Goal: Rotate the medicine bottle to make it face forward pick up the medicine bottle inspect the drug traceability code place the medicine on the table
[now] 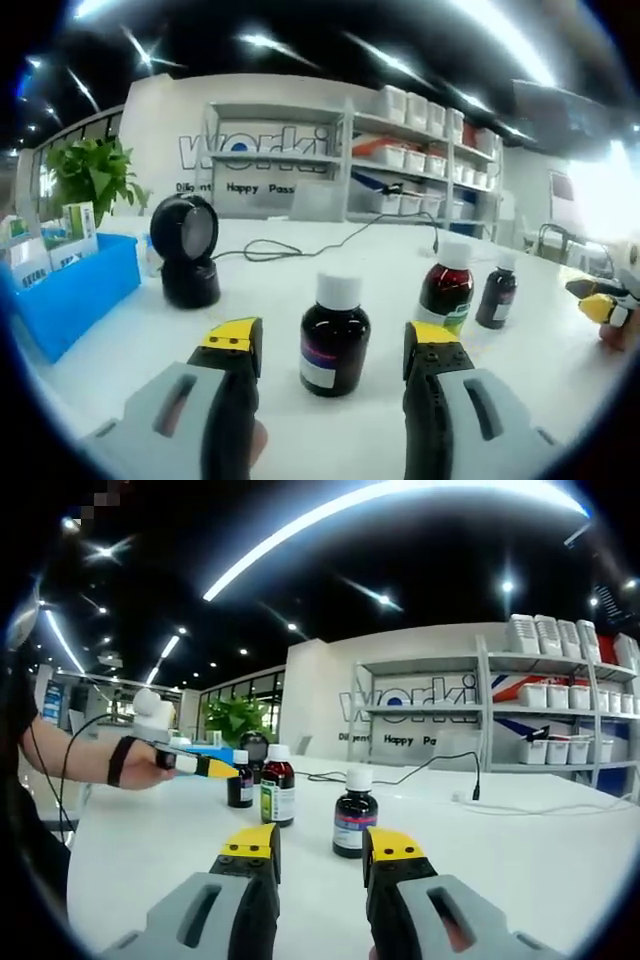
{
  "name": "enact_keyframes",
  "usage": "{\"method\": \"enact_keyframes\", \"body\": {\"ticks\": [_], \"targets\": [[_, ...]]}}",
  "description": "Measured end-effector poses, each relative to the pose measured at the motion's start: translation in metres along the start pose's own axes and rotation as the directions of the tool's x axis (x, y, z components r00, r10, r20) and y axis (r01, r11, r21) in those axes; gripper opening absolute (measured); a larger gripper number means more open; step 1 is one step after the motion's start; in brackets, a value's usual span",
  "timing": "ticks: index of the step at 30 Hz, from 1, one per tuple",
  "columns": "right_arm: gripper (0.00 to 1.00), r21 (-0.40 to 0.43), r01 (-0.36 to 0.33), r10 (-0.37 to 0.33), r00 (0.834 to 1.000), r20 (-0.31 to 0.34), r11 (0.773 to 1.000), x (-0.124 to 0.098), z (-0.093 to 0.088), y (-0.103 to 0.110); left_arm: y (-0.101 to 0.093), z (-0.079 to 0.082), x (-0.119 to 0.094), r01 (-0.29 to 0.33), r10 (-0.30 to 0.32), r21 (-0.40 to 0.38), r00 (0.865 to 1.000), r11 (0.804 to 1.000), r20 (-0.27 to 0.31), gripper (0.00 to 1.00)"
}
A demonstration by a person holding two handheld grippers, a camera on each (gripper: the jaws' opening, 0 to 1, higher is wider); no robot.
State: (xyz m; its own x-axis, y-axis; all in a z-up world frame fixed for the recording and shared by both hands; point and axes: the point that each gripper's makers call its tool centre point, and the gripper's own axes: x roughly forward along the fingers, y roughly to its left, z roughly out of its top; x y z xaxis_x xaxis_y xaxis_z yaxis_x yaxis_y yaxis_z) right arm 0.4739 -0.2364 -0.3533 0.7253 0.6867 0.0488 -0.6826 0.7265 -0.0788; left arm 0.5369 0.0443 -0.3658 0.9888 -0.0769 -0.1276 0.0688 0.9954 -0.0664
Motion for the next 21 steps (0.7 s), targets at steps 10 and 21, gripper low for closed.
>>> {"method": "enact_keyframes", "body": {"ticks": [10, 21], "targets": [[0.32, 0.001, -0.106, 0.106, 0.994, 0.008, 0.994, -0.001, 0.002, 0.023, 0.000, -0.006, 0.017, -0.038, 0.038, 0.027, 0.999, 0.999, -0.010, 0.47], [0.30, 0.005, -0.094, 0.094, 0.996, 0.009, 0.996, -0.001, 0.001, 0.017, -0.004, -0.006, 0.020, -0.090, 0.089, 0.019, 0.996, 0.996, 0.018, 0.32]]}}
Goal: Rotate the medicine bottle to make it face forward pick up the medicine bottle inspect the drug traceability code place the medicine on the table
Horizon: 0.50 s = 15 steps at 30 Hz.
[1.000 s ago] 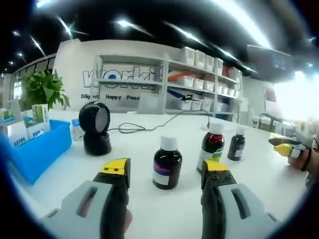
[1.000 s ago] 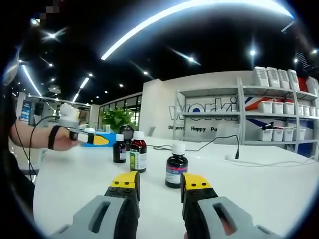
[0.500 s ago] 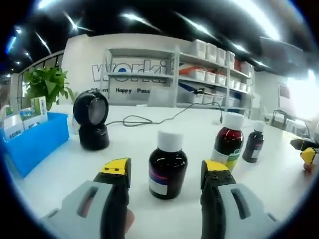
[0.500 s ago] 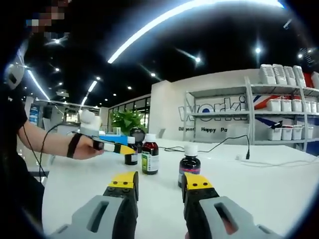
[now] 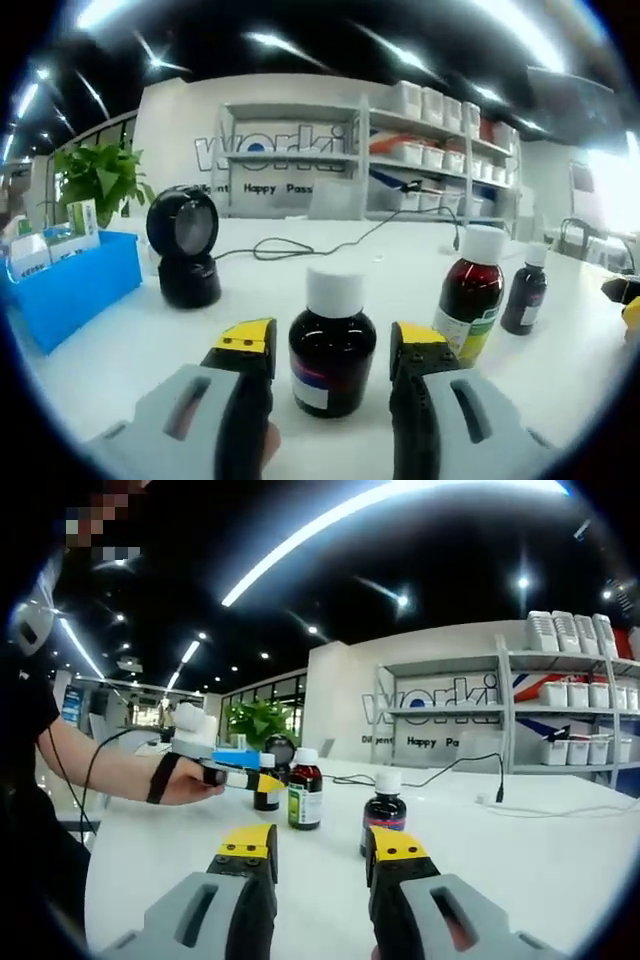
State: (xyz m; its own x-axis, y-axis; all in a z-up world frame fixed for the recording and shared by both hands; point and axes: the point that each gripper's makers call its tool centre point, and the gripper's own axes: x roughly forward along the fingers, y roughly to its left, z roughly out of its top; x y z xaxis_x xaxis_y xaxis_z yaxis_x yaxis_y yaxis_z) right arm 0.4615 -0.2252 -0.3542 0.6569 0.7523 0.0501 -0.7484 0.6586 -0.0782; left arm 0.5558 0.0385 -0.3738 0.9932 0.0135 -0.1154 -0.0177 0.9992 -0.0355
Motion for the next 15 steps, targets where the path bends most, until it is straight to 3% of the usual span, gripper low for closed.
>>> {"method": "enact_keyframes", "body": {"ticks": [3, 9, 15], "targets": [[0.30, -0.002, 0.004, -0.004, 1.000, -0.001, 1.000, 0.000, -0.001, -0.003, -0.001, -0.001, -0.002, -0.015, 0.015, 0.008, 1.000, 1.000, 0.003, 0.25], [0.30, -0.008, 0.007, -0.007, 1.000, -0.003, 1.000, 0.000, -0.002, -0.007, -0.005, 0.000, -0.012, -0.014, 0.014, 0.044, 1.000, 0.999, 0.001, 0.25], [0.29, -0.011, 0.005, -0.005, 1.000, -0.003, 1.000, 0.001, -0.003, -0.011, -0.005, 0.000, -0.009, 0.038, -0.037, 0.056, 0.999, 0.998, -0.013, 0.25]]}}
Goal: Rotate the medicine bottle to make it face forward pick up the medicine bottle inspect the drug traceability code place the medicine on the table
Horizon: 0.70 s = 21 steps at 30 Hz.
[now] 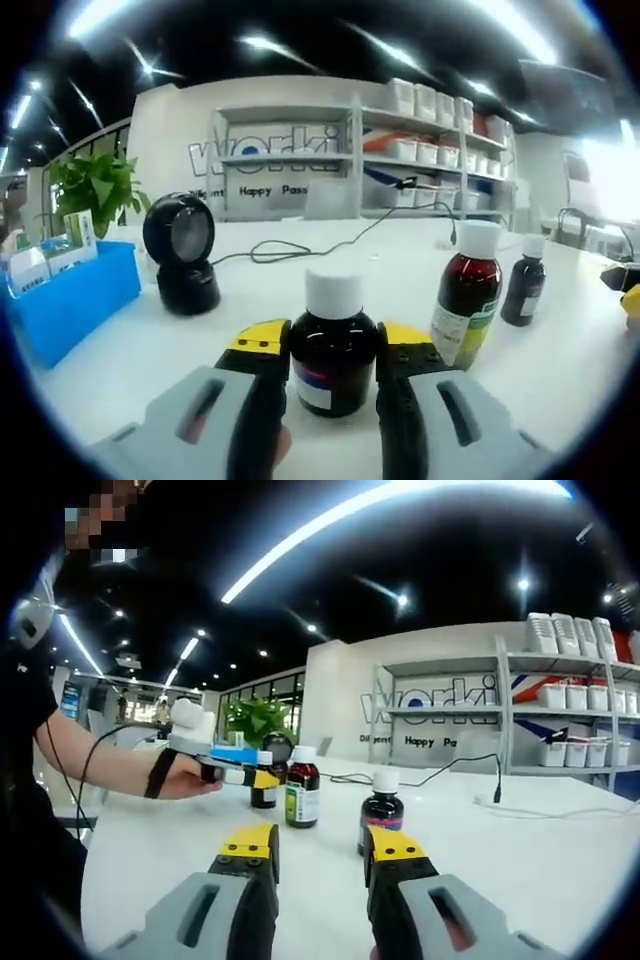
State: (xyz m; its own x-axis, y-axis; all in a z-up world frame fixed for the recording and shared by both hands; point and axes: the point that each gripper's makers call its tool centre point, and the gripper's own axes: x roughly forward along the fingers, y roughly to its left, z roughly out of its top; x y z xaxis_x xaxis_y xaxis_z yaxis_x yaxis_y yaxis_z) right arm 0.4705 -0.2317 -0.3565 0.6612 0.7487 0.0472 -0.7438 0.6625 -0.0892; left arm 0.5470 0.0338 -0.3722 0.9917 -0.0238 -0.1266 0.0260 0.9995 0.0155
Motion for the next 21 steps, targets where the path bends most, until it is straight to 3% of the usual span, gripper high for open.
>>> {"method": "enact_keyframes", "body": {"ticks": [9, 21], "targets": [[0.29, -0.002, -0.001, 0.001, 1.000, -0.004, 1.000, 0.000, -0.002, -0.003, -0.006, 0.001, 0.005, 0.144, -0.144, 0.029, 0.990, 0.989, -0.003, 0.24], [0.28, -0.007, 0.005, -0.005, 1.000, -0.014, 1.000, 0.001, -0.003, -0.002, -0.004, 0.001, 0.014, 0.350, -0.350, 0.044, 0.937, 0.936, -0.004, 0.24]]}}
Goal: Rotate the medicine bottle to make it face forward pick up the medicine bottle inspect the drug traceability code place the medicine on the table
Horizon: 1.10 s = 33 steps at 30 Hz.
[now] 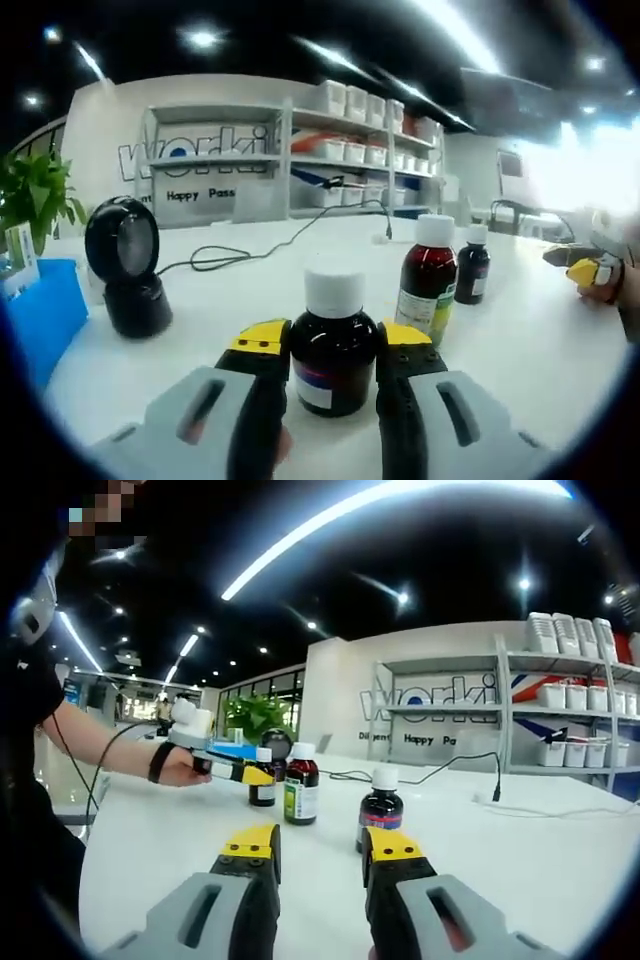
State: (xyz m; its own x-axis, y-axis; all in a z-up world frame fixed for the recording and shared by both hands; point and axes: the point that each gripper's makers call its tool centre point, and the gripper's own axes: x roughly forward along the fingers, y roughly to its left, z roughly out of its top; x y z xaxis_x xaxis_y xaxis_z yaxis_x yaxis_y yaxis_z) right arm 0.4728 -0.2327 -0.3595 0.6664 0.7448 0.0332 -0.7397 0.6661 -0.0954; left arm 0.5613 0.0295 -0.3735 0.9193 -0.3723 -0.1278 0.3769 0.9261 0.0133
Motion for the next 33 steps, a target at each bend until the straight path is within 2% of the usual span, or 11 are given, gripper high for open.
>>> {"method": "enact_keyframes", "body": {"ticks": [2, 7, 14, 17, 21, 26, 27, 29, 32, 33], "targets": [[0.27, 0.000, 0.001, -0.001, 1.000, 0.000, 1.000, 0.000, 0.000, 0.000, -0.008, 0.000, 0.000, 0.041, -0.041, -0.006, 0.999, 0.999, -0.002, 0.24], [0.27, -0.002, 0.002, -0.002, 1.000, -0.004, 1.000, -0.001, -0.001, 0.000, -0.012, 0.000, -0.001, 0.110, -0.110, 0.015, 0.994, 0.994, -0.001, 0.25], [0.27, -0.005, 0.009, -0.009, 1.000, -0.007, 1.000, -0.001, -0.001, -0.001, -0.018, 0.000, -0.003, 0.133, -0.133, 0.027, 0.991, 0.991, -0.008, 0.25], [0.28, -0.006, 0.012, -0.012, 1.000, -0.012, 1.000, -0.001, -0.002, 0.000, -0.014, -0.002, -0.004, 0.105, -0.105, 0.005, 0.994, 0.994, 0.001, 0.25], [0.28, -0.004, 0.013, -0.013, 1.000, -0.010, 1.000, -0.001, -0.001, 0.001, -0.013, -0.006, -0.013, 0.035, -0.035, 0.002, 0.999, 0.999, 0.003, 0.36], [0.29, -0.011, 0.016, -0.016, 1.000, -0.014, 1.000, 0.000, -0.001, 0.000, -0.014, -0.010, -0.028, -0.017, 0.018, -0.047, 1.000, 0.999, 0.013, 0.41], [0.29, -0.010, 0.016, -0.016, 1.000, -0.014, 1.000, -0.001, -0.001, 0.000, -0.014, -0.010, -0.030, -0.025, 0.026, -0.076, 0.999, 0.997, 0.018, 0.44], [0.29, -0.011, 0.016, -0.016, 1.000, -0.013, 1.000, 0.000, -0.001, 0.000, -0.022, -0.010, -0.036, -0.023, 0.024, -0.083, 1.000, 0.996, 0.019, 0.52], [0.29, -0.014, 0.016, -0.016, 1.000, -0.015, 1.000, 0.000, -0.001, 0.001, -0.027, -0.011, -0.043, -0.065, 0.065, -0.066, 0.998, 0.996, -0.002, 0.51], [0.29, -0.014, 0.016, -0.016, 1.000, -0.015, 1.000, -0.001, -0.001, 0.002, -0.024, -0.011, -0.042, -0.076, 0.075, -0.073, 0.997, 0.994, -0.007, 0.51]]}}
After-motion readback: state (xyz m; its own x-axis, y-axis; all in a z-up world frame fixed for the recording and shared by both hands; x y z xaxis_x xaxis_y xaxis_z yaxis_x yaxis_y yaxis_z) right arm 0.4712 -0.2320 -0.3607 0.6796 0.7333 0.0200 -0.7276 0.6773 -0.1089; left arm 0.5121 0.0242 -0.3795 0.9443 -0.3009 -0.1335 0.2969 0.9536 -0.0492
